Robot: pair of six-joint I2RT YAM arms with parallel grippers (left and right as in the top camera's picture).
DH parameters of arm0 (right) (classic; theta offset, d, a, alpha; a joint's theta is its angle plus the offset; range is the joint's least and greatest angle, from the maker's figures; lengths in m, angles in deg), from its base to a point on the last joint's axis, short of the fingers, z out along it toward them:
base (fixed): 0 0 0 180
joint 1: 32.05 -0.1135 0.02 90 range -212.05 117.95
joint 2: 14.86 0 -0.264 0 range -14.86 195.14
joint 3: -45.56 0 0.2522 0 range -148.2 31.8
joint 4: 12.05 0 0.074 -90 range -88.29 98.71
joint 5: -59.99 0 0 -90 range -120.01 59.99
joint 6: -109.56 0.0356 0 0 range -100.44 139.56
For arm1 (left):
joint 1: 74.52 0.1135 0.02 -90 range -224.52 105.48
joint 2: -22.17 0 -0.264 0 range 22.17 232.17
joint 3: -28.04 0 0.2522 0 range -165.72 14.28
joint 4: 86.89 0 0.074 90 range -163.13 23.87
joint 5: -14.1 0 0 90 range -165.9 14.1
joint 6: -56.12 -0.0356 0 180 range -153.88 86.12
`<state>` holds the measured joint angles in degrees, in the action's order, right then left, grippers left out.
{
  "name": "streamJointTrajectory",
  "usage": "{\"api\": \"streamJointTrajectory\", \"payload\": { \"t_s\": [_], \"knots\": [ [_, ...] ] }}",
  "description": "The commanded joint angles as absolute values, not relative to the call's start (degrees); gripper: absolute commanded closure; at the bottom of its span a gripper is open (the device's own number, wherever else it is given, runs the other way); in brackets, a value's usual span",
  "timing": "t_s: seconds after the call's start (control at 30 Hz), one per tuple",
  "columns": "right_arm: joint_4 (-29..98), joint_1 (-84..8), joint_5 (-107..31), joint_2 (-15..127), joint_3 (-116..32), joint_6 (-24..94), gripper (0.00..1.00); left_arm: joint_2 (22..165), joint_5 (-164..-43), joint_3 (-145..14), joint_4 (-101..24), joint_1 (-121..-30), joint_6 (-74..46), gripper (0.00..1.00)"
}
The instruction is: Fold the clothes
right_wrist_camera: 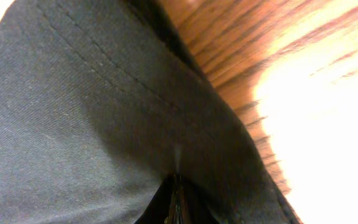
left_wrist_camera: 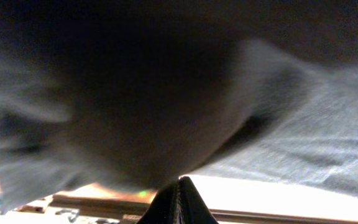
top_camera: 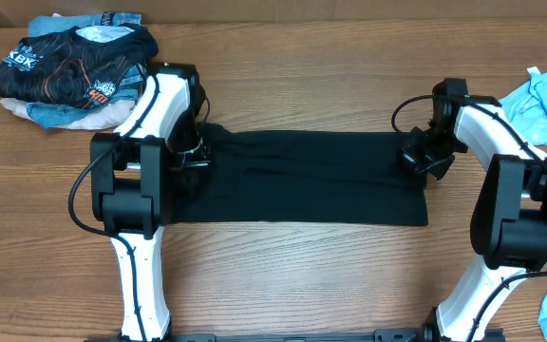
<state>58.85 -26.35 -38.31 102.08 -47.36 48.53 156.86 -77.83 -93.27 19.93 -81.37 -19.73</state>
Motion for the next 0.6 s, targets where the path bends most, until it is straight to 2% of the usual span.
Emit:
{"api": "streamJointTrajectory", "payload": {
  "t_s": [0.0, 0.2, 0.3, 0.33, 0.37, 0.4, 0.43, 0.47, 0.5, 0.53, 0.57],
  "knots": [
    [60.78, -24.15, -32.82, 101.99, -49.98, 49.86, 0.96, 155.83, -67.97, -98.97, 21.72, -81.18, -12.63, 0.96],
    [69.59, -21.17, -32.73, 101.93, -60.14, 49.16, 0.96, 154.41, -64.30, -105.16, 23.73, -81.22, -9.02, 0.94],
    [74.72, -19.75, -32.62, 101.93, -66.59, 49.12, 0.95, 153.12, -64.43, -107.13, 23.73, -81.33, -9.02, 0.88],
    [76.60, -19.27, -32.64, 101.93, -68.69, 47.96, 0.89, 152.62, -64.78, -107.59, 23.71, -81.33, -9.09, 0.81],
    [78.00, -18.97, -32.62, 101.93, -70.06, 46.41, 0.78, 152.14, -65.26, -107.87, 23.71, -81.33, -9.57, 0.71],
    [79.01, -18.68, -32.62, 101.91, -70.83, 44.57, 0.61, 151.77, -65.66, -108.00, 23.73, -81.33, -10.11, 0.53],
    [79.71, -18.42, -32.62, 101.91, -71.00, 43.15, 0.42, 151.55, -65.92, -108.04, 23.68, -81.33, -10.81, 0.24],
    [80.47, -18.16, -32.60, 101.93, -70.96, 42.32, 0.28, 151.53, -66.23, -108.04, 23.66, -81.33, -11.67, 0.00],
    [81.04, -17.98, -32.60, 101.95, -70.70, 41.75, 0.17, 151.53, -66.58, -108.02, 23.64, -81.33, -12.61, 0.00],
    [81.06, -17.85, -32.60, 101.95, -70.09, 41.21, 0.10, 151.57, -66.79, -107.91, 23.49, -81.31, -12.96, 0.00],
    [80.95, -17.76, -32.62, 101.95, -69.52, 40.27, 0.07, 151.57, -66.79, -107.72, 23.23, -81.31, -12.93, 0.00]
  ]
}}
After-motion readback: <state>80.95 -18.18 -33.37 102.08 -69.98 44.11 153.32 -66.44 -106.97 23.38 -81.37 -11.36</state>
